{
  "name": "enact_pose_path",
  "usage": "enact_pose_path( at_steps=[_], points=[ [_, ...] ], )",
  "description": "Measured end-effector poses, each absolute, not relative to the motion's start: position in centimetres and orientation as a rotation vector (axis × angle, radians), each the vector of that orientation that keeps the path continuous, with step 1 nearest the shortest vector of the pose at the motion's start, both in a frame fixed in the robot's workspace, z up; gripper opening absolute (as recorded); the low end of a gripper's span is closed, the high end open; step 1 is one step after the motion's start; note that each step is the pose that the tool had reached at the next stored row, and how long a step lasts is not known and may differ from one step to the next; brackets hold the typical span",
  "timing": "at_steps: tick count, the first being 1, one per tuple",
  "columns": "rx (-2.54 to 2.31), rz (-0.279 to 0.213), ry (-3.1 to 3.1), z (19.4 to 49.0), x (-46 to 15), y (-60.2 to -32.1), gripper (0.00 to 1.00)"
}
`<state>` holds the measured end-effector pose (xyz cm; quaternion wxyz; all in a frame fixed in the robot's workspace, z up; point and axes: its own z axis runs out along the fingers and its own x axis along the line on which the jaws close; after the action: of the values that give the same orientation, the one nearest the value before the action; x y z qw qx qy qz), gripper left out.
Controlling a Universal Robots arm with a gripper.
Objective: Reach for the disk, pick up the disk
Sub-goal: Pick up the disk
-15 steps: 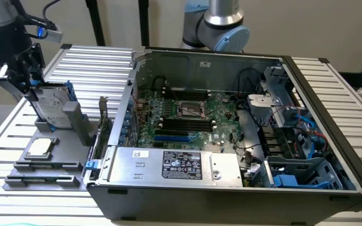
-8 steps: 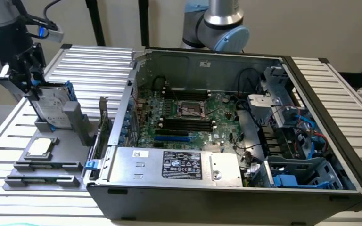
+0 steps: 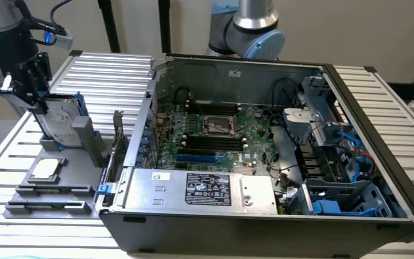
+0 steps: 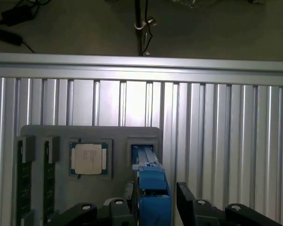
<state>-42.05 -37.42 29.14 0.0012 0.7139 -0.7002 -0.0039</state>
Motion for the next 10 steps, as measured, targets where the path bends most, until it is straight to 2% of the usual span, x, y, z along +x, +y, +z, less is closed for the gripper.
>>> enact_pose_path(
  at_steps=[1,2,10],
  points=[
    [2.241,-0.012,-2.198,29.13,-42.04,-37.43,0.45],
    [2.241,-0.012,-2.198,29.14,-42.04,-37.43,0.34],
    [2.241,-0.012,-2.198,29.11,-42.05,-37.59,0.33]
  ],
)
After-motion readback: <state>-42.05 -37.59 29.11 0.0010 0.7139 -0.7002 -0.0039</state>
